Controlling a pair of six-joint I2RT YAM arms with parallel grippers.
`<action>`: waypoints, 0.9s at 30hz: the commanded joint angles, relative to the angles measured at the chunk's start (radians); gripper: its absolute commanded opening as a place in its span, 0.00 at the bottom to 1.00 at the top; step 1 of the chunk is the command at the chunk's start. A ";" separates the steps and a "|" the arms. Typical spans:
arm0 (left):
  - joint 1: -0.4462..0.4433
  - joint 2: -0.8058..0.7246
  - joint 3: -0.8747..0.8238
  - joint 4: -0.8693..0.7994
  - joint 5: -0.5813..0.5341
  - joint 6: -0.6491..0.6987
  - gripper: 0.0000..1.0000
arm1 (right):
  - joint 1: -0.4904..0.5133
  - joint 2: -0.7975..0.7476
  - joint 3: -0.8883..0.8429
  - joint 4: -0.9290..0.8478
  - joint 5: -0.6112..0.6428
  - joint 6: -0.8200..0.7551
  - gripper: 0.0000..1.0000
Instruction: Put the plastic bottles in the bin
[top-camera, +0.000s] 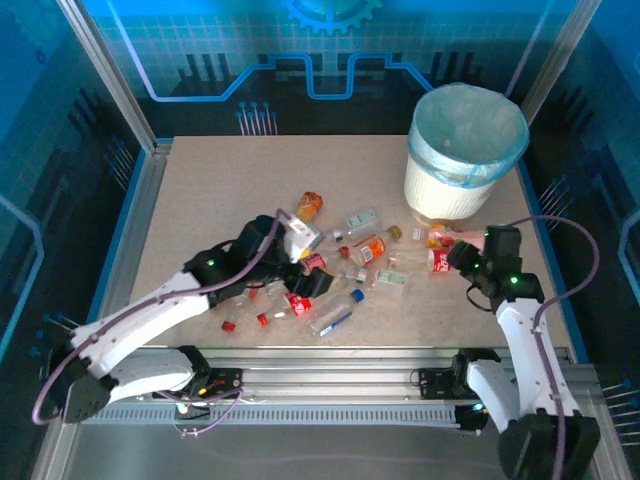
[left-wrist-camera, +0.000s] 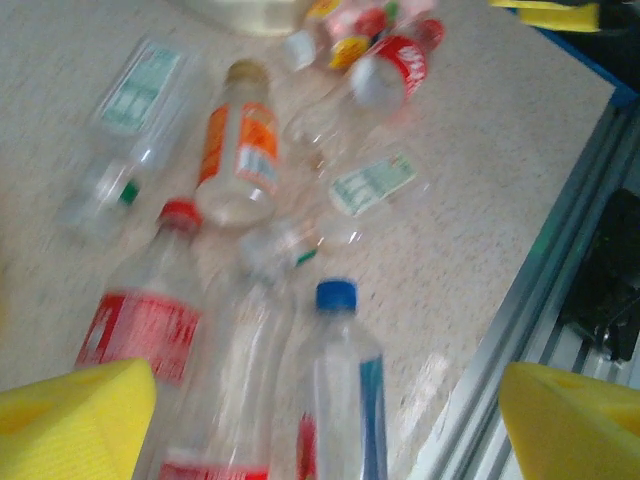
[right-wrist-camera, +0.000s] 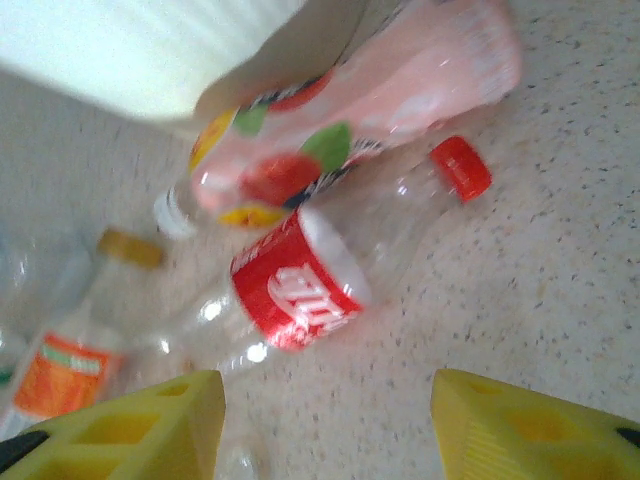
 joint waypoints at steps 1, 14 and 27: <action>-0.084 0.137 0.137 0.088 -0.040 0.084 0.91 | -0.146 0.086 -0.016 0.185 -0.227 0.031 0.56; -0.180 0.467 0.367 0.141 -0.043 -0.010 0.90 | -0.425 0.417 -0.054 0.439 -0.471 0.028 0.49; -0.222 0.665 0.535 0.064 -0.056 -0.029 0.90 | -0.463 0.596 -0.098 0.615 -0.521 0.053 0.47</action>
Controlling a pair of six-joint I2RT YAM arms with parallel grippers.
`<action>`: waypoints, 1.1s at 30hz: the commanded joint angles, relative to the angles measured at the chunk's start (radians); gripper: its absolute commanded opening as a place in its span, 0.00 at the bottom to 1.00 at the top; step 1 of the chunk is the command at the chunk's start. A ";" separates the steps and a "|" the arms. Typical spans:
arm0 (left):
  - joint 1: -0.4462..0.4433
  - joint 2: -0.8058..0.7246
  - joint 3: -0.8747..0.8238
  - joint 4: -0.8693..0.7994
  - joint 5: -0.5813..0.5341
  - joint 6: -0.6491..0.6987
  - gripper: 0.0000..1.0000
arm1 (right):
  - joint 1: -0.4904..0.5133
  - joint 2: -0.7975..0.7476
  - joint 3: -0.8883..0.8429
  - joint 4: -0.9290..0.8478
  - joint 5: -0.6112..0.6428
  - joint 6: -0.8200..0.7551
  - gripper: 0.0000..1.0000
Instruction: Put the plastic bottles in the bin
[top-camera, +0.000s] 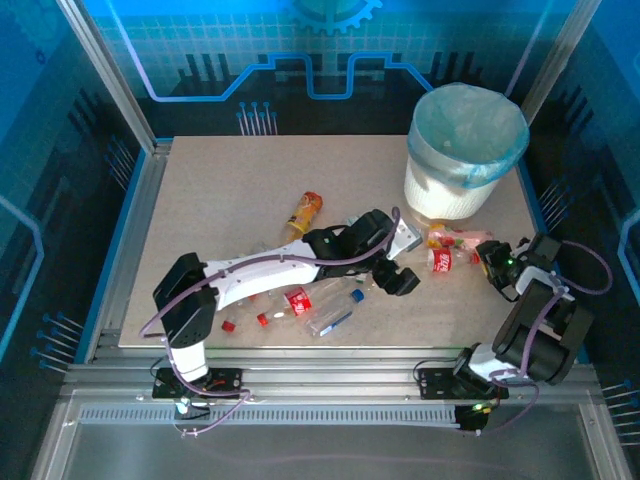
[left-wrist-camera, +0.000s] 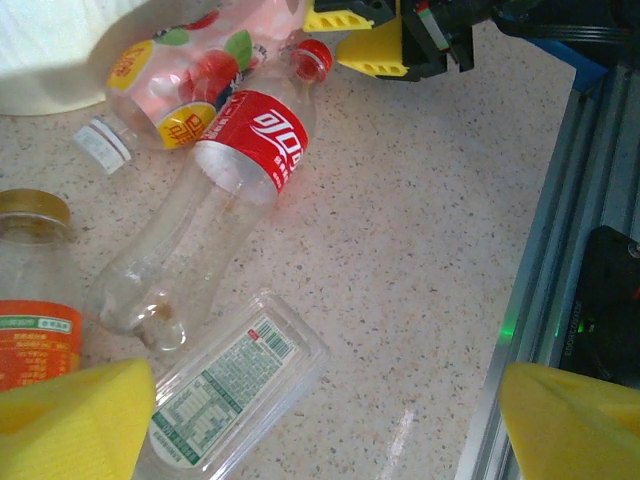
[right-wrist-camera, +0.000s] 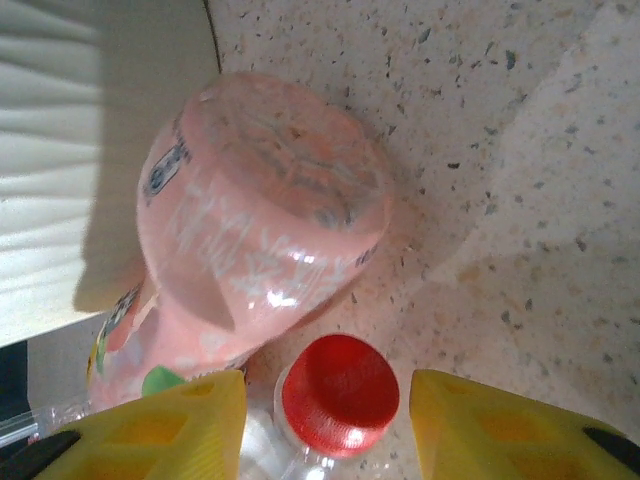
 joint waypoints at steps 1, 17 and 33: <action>-0.015 0.022 0.046 -0.025 -0.009 -0.017 0.91 | -0.013 0.049 0.000 0.073 -0.039 0.006 0.46; -0.018 0.046 0.048 -0.019 -0.024 -0.013 0.91 | -0.010 0.119 -0.021 0.135 -0.085 0.036 0.49; -0.017 0.048 0.043 -0.017 -0.025 -0.034 0.91 | 0.003 0.154 -0.032 0.170 -0.139 0.078 0.46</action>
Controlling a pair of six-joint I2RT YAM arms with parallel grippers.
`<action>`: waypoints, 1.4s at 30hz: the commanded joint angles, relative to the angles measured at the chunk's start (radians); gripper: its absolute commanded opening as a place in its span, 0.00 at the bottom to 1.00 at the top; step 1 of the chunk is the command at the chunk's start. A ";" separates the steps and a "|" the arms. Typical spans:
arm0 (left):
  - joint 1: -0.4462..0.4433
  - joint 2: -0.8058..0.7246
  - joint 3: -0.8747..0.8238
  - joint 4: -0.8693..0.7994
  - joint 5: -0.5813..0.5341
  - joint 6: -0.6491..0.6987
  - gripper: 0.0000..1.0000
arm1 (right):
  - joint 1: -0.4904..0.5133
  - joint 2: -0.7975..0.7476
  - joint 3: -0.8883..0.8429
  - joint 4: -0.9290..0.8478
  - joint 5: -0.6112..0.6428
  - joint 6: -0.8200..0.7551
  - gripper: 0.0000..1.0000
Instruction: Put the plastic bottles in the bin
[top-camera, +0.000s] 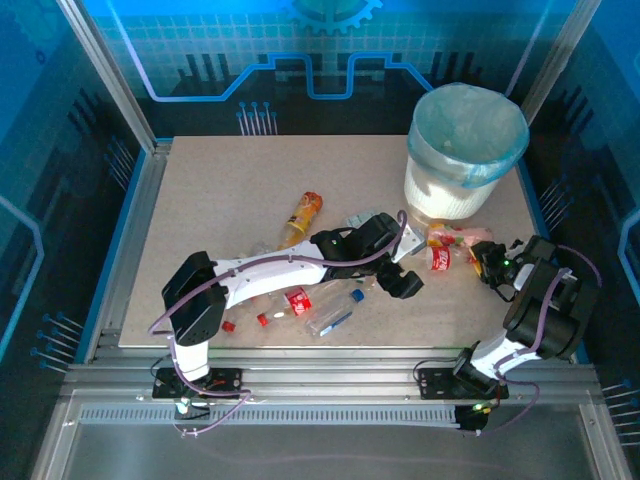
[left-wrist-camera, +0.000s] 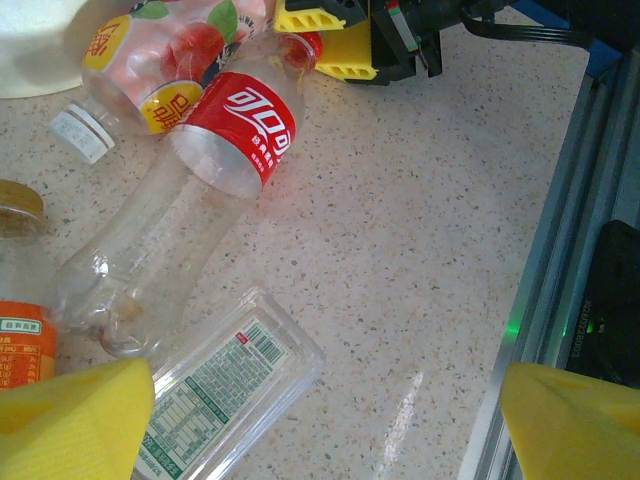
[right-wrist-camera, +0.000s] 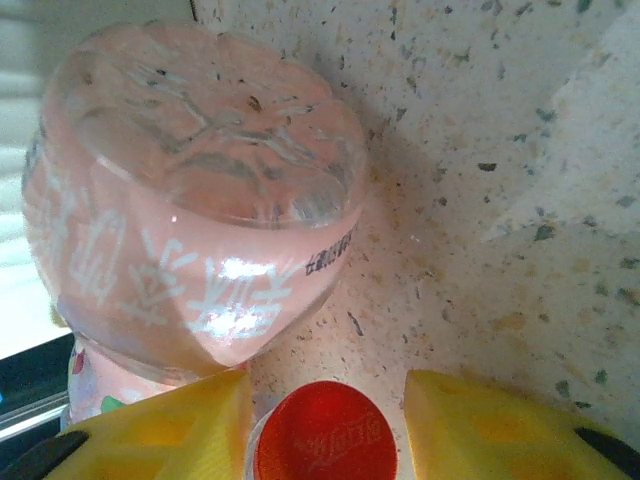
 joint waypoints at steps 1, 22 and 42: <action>-0.005 0.010 0.020 -0.004 -0.014 -0.017 0.91 | 0.001 0.014 -0.016 0.016 -0.043 0.028 0.49; -0.006 0.004 0.012 -0.009 -0.014 -0.024 0.91 | 0.041 -0.060 -0.047 0.025 -0.052 0.093 0.34; 0.010 -0.292 0.039 -0.112 -0.038 0.056 0.90 | 0.275 -0.802 0.290 -0.627 0.413 -0.066 0.14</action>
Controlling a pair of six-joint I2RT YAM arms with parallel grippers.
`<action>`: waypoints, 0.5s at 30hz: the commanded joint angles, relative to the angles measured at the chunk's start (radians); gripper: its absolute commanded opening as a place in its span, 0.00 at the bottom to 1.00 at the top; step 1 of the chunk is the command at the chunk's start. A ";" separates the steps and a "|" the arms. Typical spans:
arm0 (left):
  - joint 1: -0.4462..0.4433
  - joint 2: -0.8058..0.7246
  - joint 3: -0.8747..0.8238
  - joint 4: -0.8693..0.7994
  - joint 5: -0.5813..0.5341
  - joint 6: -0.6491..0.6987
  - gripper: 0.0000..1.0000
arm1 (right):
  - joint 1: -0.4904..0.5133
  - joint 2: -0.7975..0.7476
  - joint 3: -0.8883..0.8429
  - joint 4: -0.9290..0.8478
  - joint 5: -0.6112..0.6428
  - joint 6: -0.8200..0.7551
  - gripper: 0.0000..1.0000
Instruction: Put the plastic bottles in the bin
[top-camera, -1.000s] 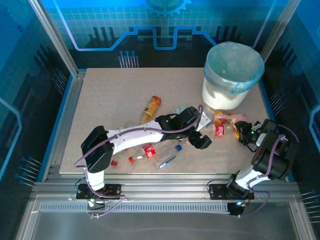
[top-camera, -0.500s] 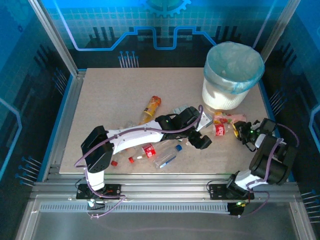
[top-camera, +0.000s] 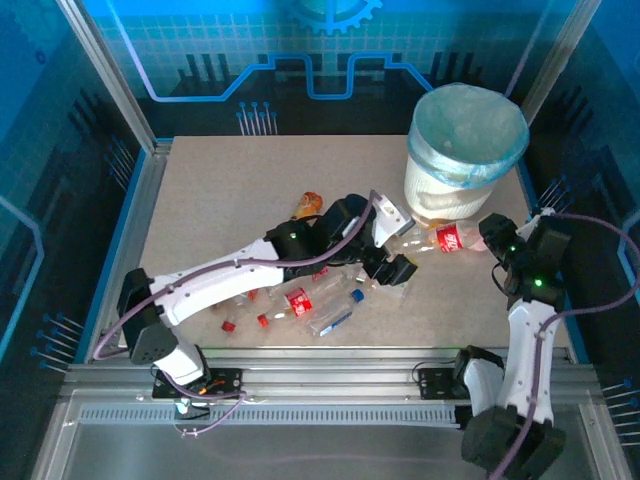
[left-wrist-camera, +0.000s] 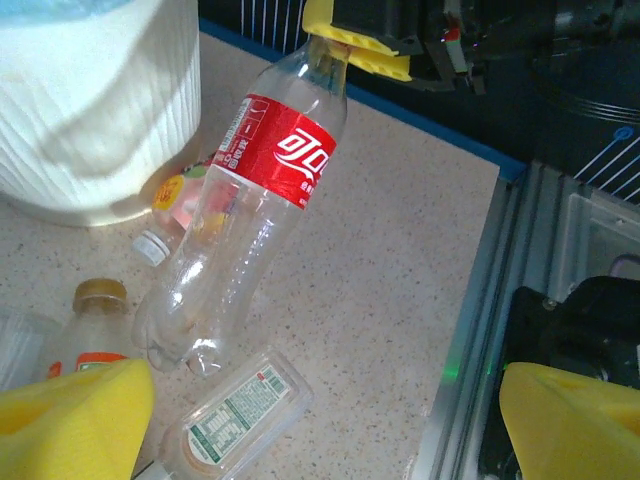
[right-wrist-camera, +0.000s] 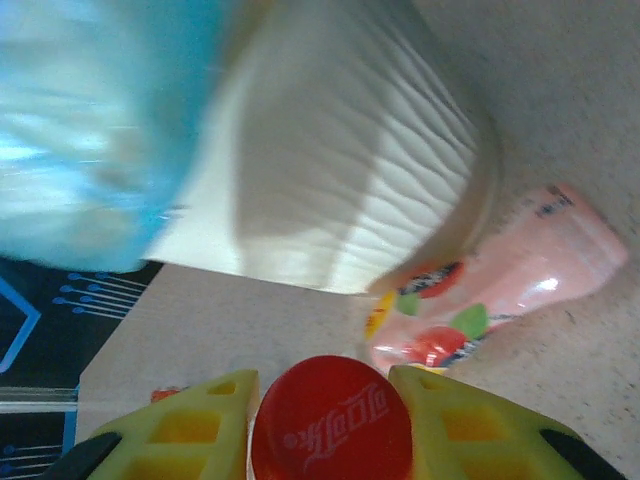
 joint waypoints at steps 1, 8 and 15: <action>0.011 -0.043 0.032 -0.068 -0.019 0.026 0.90 | 0.109 -0.048 0.111 -0.158 0.172 -0.041 0.13; 0.069 -0.128 0.041 -0.073 -0.017 -0.045 0.89 | 0.427 -0.024 0.420 -0.297 0.421 -0.105 0.06; 0.181 -0.128 0.102 -0.103 0.075 -0.111 0.87 | 0.921 0.219 0.800 -0.336 0.895 -0.319 0.00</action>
